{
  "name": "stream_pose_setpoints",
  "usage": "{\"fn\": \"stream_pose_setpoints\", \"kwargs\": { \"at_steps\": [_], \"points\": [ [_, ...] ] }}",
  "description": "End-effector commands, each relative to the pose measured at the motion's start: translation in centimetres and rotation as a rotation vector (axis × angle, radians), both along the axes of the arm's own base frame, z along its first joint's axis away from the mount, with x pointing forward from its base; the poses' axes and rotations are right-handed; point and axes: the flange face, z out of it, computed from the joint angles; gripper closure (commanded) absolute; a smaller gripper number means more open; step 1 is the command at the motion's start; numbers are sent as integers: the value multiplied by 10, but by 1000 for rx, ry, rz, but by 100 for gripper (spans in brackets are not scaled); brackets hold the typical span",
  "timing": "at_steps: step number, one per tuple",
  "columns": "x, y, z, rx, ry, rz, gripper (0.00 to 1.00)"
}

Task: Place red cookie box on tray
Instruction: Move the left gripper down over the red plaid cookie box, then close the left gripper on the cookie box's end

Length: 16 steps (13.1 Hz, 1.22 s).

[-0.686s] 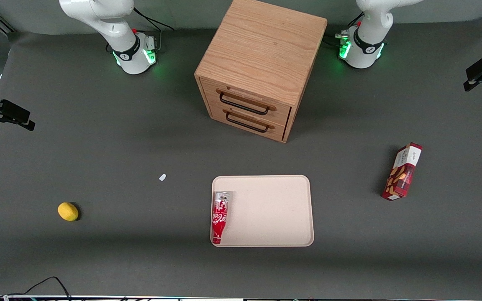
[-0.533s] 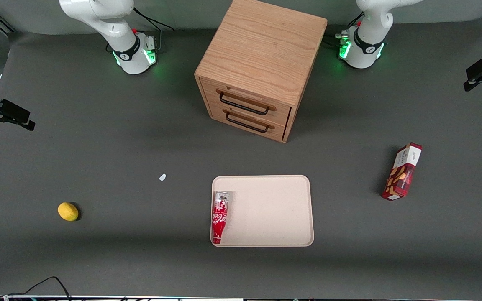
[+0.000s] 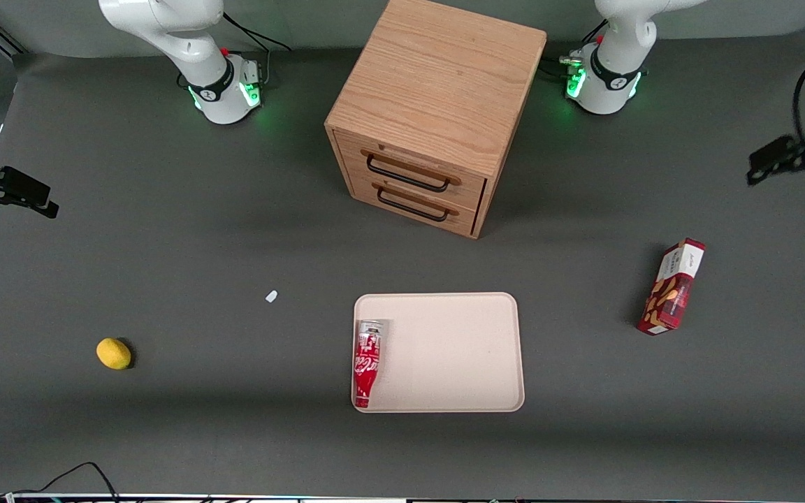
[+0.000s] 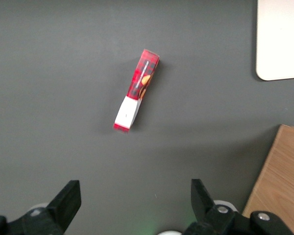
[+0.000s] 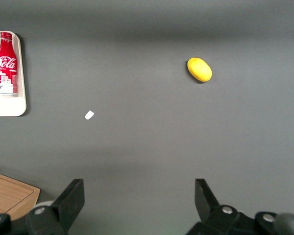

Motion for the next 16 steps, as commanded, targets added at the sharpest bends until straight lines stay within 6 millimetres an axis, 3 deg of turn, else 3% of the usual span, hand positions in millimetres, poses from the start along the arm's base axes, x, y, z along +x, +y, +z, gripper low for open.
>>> {"fn": "stream_pose_setpoints", "kwargs": {
  "at_steps": [1,5,7,10,12,13,16],
  "points": [
    [20,3,-77,26,-2,-111,0],
    [42,9,-192,23,-8,-209,0],
    [49,10,-240,6,-6,-233,0],
    [52,17,-294,-10,-21,-283,0],
    [48,16,-314,-15,-23,-283,0],
    [47,18,-320,-23,-17,-275,8],
    [47,19,-321,-22,-15,-272,70]
  ]
}}
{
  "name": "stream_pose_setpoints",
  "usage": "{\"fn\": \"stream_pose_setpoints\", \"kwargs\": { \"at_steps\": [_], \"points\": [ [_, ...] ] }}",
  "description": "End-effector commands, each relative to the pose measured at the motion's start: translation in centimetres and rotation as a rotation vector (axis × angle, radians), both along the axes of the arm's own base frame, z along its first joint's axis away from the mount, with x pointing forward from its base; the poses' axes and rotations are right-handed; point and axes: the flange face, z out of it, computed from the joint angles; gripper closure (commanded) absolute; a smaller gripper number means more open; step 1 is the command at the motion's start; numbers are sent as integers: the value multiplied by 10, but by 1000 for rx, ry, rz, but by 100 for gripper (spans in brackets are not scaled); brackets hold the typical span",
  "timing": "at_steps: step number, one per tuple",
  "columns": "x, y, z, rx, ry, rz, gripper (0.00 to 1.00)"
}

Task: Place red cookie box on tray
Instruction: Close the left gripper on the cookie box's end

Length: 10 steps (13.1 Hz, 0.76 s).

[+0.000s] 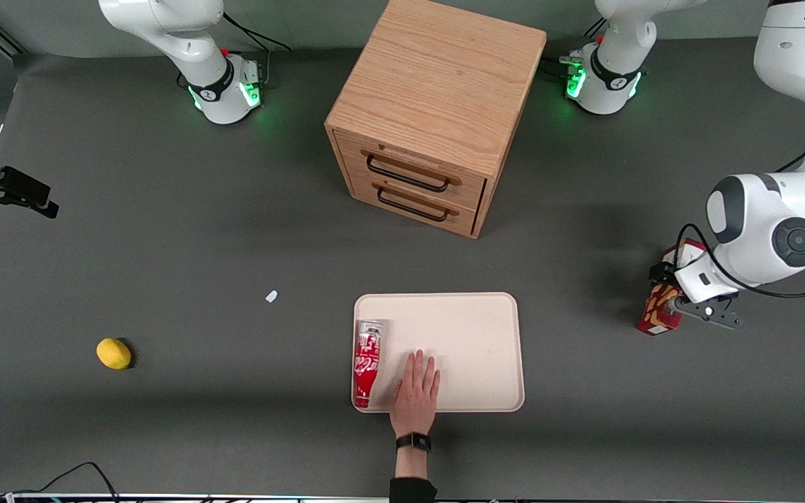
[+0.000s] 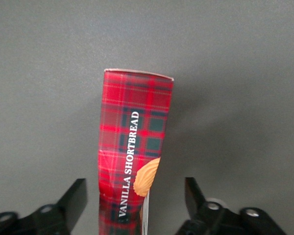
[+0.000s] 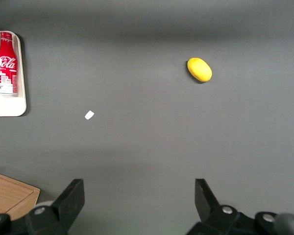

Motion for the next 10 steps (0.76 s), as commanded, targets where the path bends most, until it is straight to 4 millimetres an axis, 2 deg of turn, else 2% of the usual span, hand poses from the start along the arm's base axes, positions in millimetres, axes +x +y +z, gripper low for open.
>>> {"fn": "stream_pose_setpoints", "kwargs": {
  "at_steps": [1,2,3,7,10],
  "points": [
    [-4,2,4,4,-8,-12,83],
    [-5,2,5,4,-2,-12,97],
    [-5,1,5,4,2,-13,100],
    [-4,3,19,6,4,1,100],
    [1,1,56,13,-21,34,100]
  ]
}}
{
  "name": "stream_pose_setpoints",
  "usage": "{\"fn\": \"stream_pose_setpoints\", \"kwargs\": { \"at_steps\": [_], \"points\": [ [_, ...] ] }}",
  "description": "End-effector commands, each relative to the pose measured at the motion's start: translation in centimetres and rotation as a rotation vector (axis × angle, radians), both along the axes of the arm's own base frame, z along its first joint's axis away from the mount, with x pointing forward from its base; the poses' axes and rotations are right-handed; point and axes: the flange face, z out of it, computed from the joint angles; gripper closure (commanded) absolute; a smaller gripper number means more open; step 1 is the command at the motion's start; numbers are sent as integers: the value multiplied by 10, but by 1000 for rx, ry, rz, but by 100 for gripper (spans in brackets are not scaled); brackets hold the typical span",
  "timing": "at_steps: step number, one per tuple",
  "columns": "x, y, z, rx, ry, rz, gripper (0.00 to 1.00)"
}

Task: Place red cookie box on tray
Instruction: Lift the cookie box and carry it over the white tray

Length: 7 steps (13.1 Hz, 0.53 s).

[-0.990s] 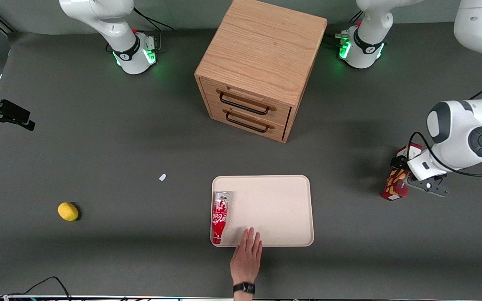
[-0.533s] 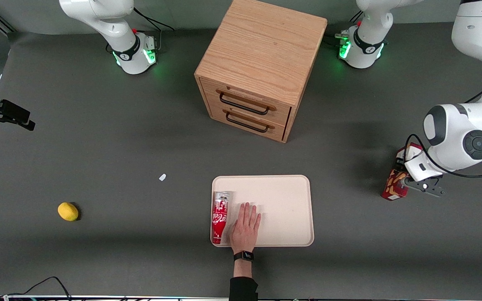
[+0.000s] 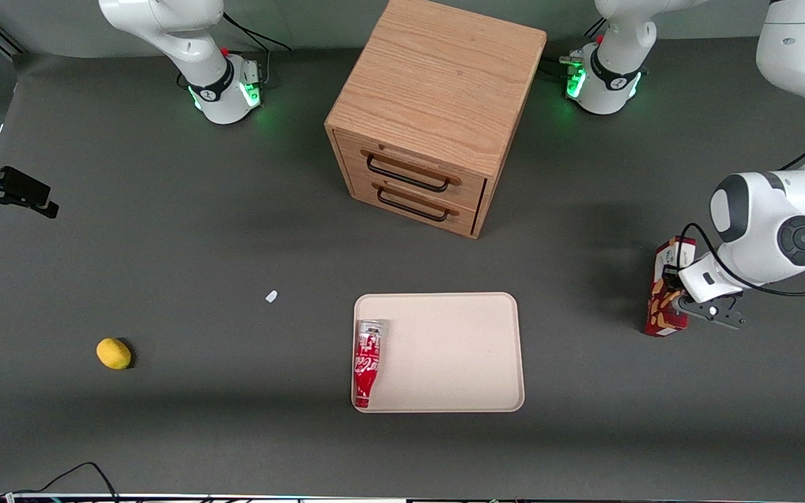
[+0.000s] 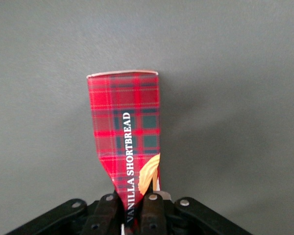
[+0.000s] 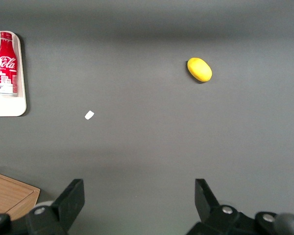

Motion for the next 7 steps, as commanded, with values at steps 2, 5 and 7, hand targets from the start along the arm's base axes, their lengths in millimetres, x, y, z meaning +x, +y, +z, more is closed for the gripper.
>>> {"fn": "stream_pose_setpoints", "kwargs": {
  "at_steps": [2,5,7],
  "points": [
    [9,-8,80,15,24,39,100],
    [25,-22,148,-30,89,94,100],
    [34,-51,194,-33,105,139,100]
  ]
}}
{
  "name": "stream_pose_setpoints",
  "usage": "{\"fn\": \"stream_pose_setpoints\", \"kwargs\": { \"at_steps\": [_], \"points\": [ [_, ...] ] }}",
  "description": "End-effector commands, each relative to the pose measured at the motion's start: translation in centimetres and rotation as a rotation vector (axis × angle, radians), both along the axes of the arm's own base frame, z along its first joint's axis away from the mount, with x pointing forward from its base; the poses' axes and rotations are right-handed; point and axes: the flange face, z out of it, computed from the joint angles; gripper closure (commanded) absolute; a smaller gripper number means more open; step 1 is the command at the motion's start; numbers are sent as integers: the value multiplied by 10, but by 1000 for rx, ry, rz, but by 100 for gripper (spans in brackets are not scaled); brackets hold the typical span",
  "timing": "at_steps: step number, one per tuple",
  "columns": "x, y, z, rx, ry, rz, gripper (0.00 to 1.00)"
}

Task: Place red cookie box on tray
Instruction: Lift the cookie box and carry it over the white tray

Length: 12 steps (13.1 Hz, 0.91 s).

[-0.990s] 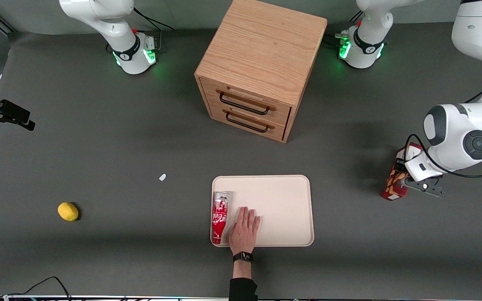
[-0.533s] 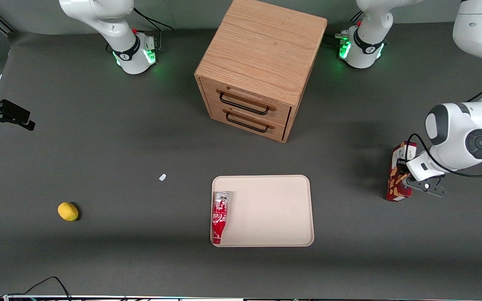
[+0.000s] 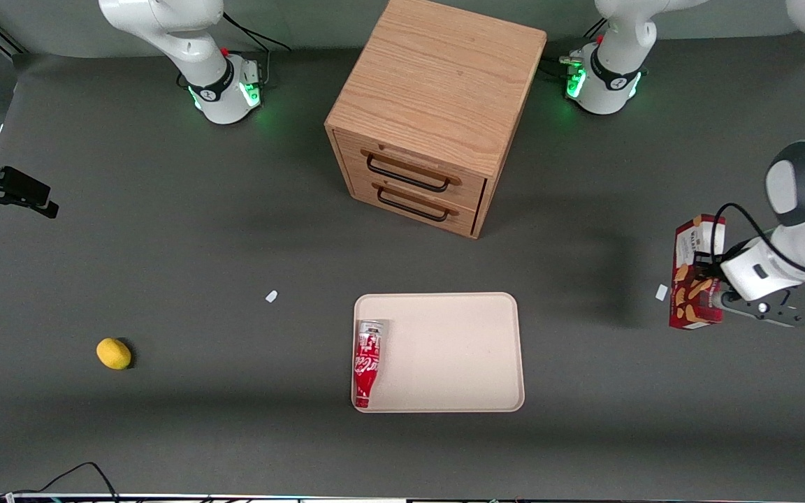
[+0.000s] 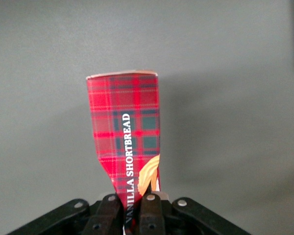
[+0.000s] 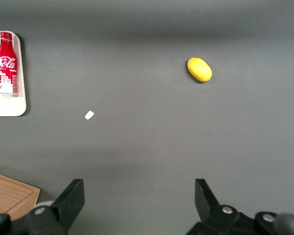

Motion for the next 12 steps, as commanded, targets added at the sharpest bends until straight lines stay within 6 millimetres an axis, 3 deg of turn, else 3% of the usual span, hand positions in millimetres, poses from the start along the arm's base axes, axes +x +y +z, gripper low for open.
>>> {"fn": "stream_pose_setpoints", "kwargs": {
  "at_steps": [1,3,6,8,10,12],
  "points": [
    [13,-46,60,-7,10,65,100],
    [19,-90,87,-9,2,123,100],
    [33,-156,103,-22,-6,202,100],
    [44,-195,91,-32,-15,284,100],
    [56,-235,66,-40,-27,356,100],
    [67,-261,29,-53,-45,387,100]
  ]
}}
